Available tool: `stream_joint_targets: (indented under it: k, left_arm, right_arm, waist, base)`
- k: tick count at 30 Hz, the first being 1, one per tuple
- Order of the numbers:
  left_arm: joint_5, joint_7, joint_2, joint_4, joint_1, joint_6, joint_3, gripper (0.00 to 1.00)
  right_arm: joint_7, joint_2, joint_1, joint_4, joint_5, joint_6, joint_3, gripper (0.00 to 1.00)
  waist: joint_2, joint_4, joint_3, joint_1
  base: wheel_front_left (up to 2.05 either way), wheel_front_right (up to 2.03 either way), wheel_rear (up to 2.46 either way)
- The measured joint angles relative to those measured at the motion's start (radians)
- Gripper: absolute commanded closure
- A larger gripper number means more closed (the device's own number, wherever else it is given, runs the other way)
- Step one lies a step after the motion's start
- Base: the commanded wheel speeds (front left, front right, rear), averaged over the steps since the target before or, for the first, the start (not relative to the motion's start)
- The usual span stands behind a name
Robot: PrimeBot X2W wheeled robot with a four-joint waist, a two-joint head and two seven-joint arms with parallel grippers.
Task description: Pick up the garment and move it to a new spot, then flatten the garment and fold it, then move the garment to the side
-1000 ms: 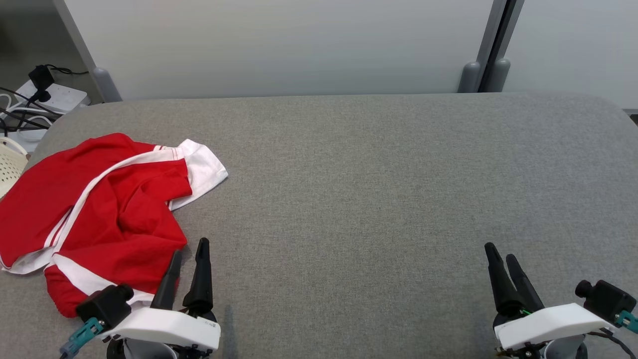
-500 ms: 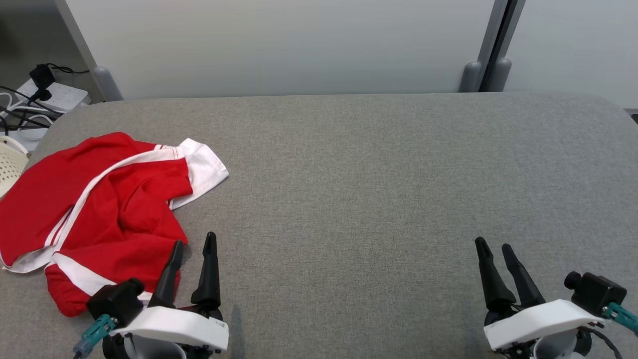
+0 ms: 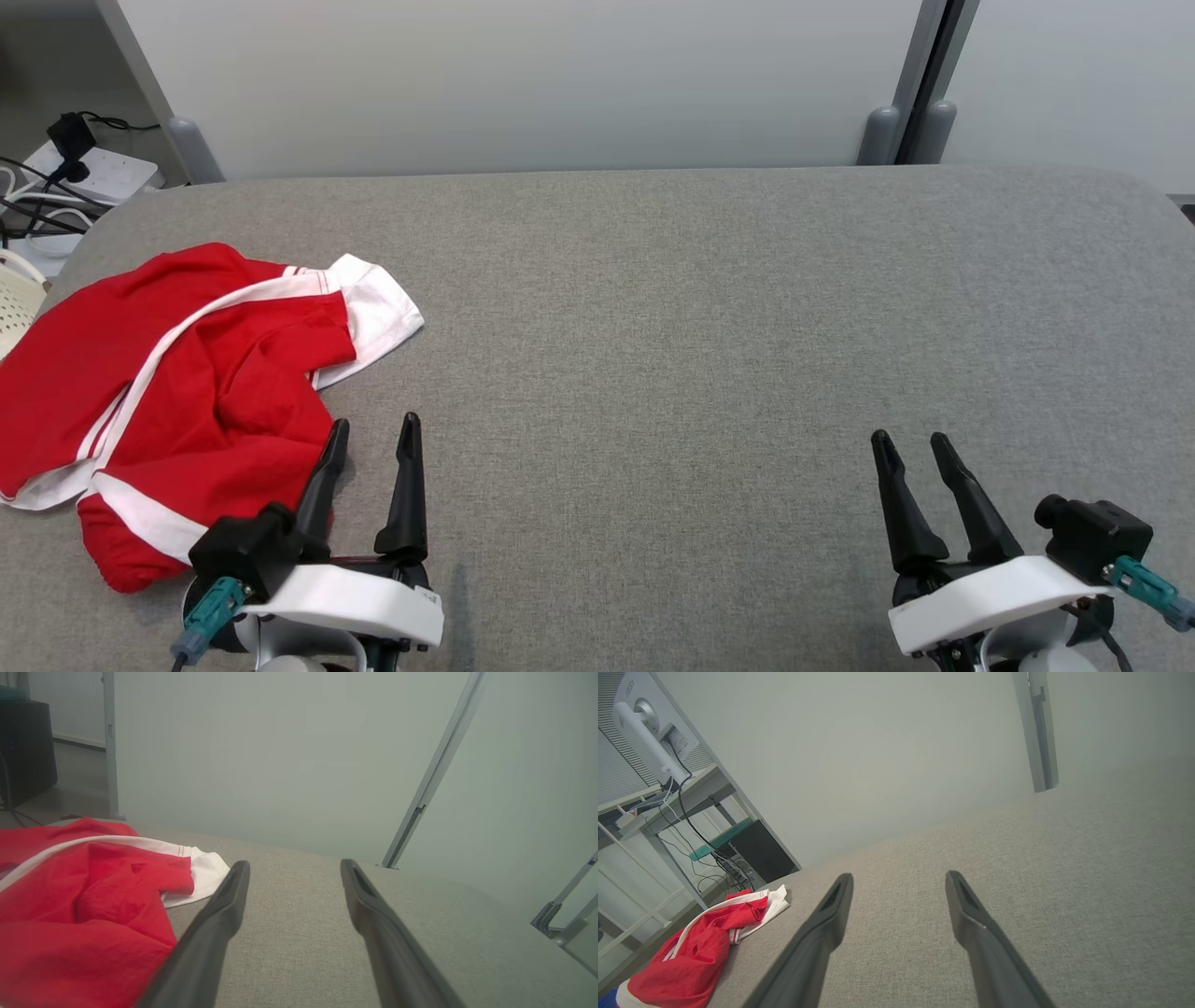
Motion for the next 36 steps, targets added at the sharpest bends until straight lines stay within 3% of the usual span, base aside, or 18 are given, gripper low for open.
stream_joint_targets:
  k: [22, 36]
  left_arm:
    - [0.250, -0.065, 0.007, -0.016, -0.026, 0.042, -0.031, 0.00]
    - [0.250, -0.069, 0.007, -0.025, -0.028, 0.044, -0.037, 0.00]
  right_arm:
    - [-0.065, -0.002, -0.013, -0.033, -0.251, 0.000, 0.030, 0.00]
    - [-0.065, -0.004, -0.014, -0.037, -0.254, 0.000, 0.029, 0.00]
  waist:
    - [0.0000, -0.001, 0.008, 0.0000]
    - [0.0000, 0.020, 0.014, 0.0000]
  base:
    - [0.00, 0.00, 0.00]
    - [0.00, 0.00, 0.00]
